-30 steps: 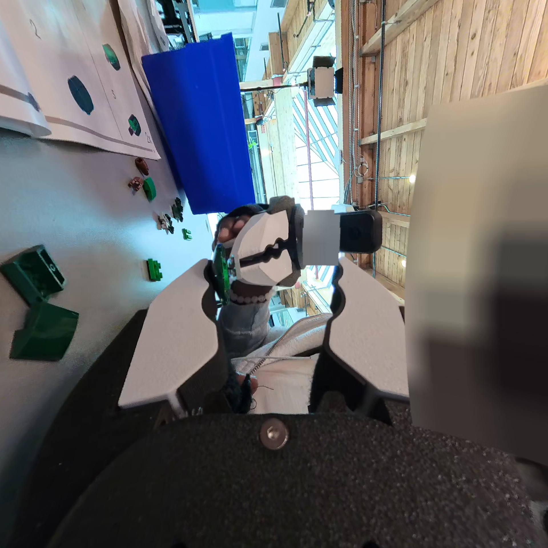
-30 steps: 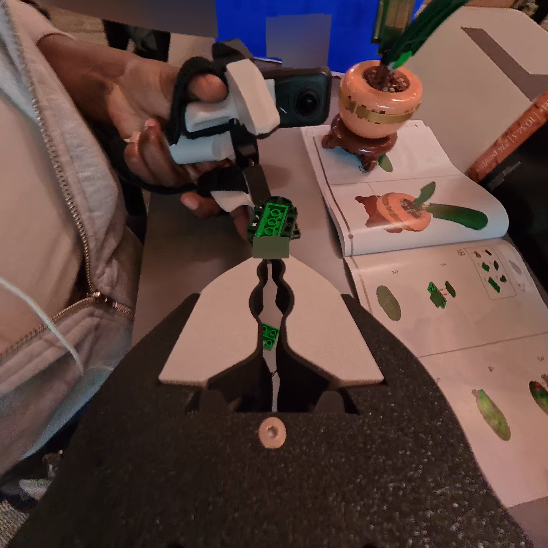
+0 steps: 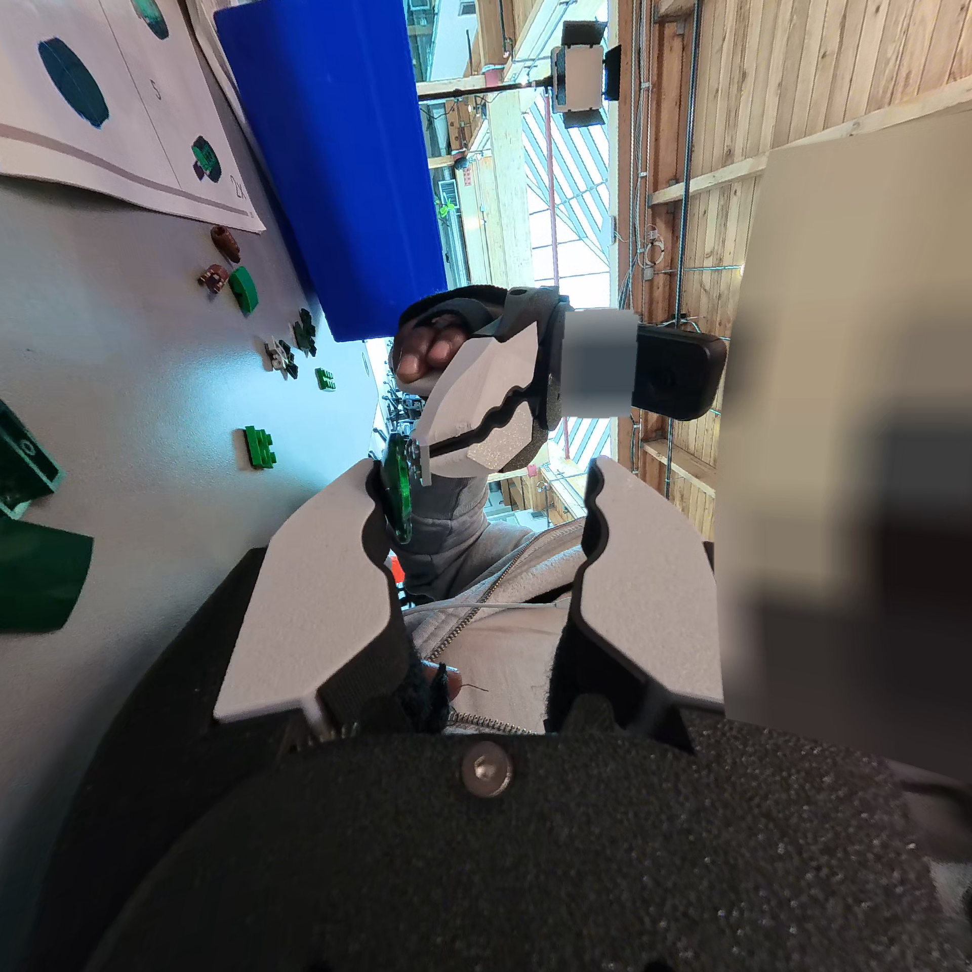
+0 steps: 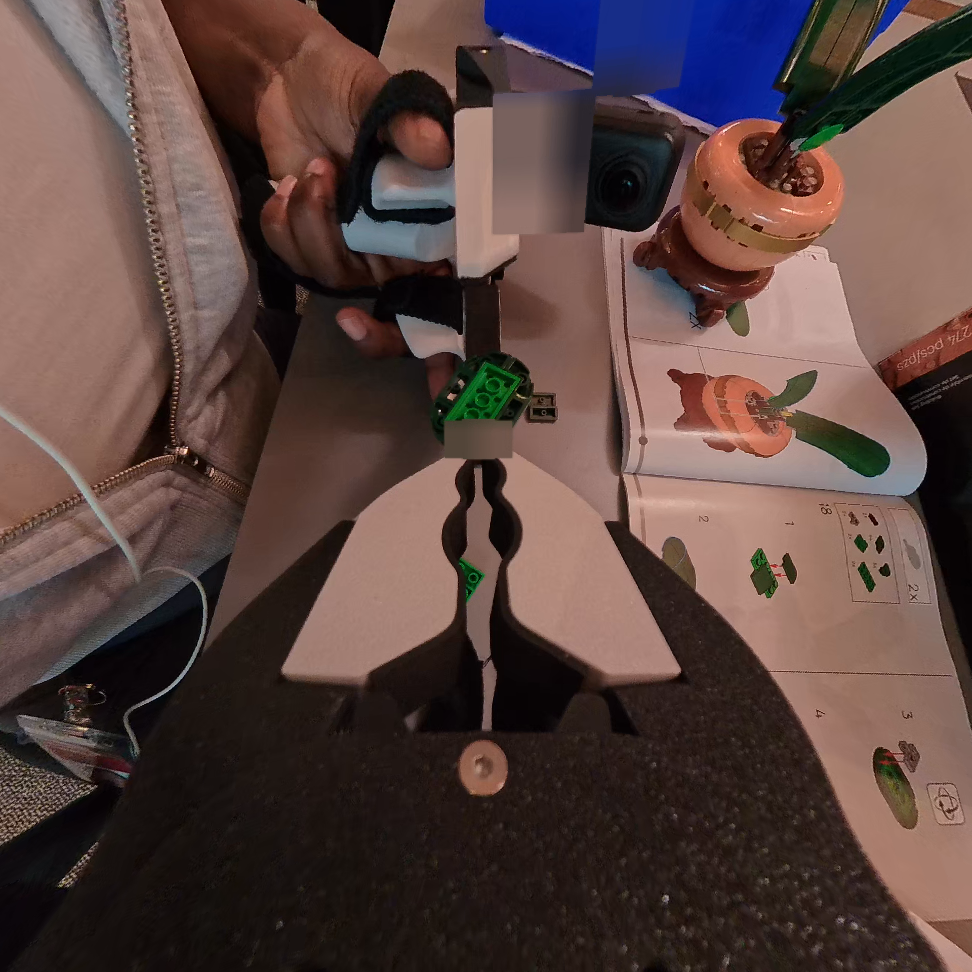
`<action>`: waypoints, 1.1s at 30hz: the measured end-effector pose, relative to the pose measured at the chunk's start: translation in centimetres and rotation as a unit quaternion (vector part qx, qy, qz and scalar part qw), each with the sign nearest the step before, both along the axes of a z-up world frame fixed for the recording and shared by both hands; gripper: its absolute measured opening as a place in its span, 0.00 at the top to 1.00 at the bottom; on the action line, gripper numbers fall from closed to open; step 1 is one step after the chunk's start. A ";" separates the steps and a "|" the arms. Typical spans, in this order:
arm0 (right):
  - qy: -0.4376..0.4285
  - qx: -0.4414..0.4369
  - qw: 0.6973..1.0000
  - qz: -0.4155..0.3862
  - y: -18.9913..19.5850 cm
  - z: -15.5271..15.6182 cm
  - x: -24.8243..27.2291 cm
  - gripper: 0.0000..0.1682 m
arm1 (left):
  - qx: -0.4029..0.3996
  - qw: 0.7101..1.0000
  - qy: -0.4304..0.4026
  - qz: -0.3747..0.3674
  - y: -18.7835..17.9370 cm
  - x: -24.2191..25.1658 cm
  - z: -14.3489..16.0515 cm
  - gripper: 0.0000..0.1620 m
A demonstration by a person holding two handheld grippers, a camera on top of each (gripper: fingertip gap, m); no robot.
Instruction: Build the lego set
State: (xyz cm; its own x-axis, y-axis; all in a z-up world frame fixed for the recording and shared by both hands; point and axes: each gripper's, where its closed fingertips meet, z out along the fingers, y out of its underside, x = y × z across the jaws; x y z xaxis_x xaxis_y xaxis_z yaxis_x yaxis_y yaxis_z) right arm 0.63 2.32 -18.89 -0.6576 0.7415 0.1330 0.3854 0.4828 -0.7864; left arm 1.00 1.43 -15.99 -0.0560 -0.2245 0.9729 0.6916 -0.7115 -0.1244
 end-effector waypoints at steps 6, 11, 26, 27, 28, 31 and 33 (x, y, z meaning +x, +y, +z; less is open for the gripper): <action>0.005 -0.002 1.000 -0.001 0.0 0.1 0.0 0.99 | -0.005 1.000 0.004 0.000 0.0 0.0 -0.2 0.59; 0.007 -0.004 1.000 -0.004 0.0 0.1 0.0 0.99 | -0.002 1.000 0.005 0.002 0.0 -0.1 -0.1 0.58; 0.013 -0.014 1.000 -0.013 0.1 0.2 0.1 0.99 | -0.004 1.000 0.007 0.008 0.1 -0.3 -0.3 0.58; 0.014 -0.015 1.000 -0.014 0.1 0.2 0.1 0.99 | -0.004 1.000 0.008 0.008 0.1 -0.4 -0.3 0.58; 0.014 -0.016 1.000 -0.015 0.2 0.2 0.1 0.99 | -0.004 1.000 0.007 0.008 0.1 -0.4 -0.3 0.58; 0.015 -0.020 1.000 -0.017 0.2 0.2 0.2 0.99 | -0.005 1.000 0.006 0.010 0.1 -0.4 -0.3 0.58; 0.014 -0.019 1.000 -0.019 0.2 0.1 0.3 0.98 | -0.005 1.000 0.006 0.011 0.2 -0.4 -0.4 0.58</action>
State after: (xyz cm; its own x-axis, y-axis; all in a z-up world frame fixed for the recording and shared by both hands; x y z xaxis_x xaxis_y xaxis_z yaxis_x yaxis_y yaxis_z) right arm 0.89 2.54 -18.74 -0.6255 0.7706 0.1219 0.3808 0.4379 -0.8144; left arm 0.58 1.60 -16.35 -0.0398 -0.2158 0.9756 0.7054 -0.6976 -0.1255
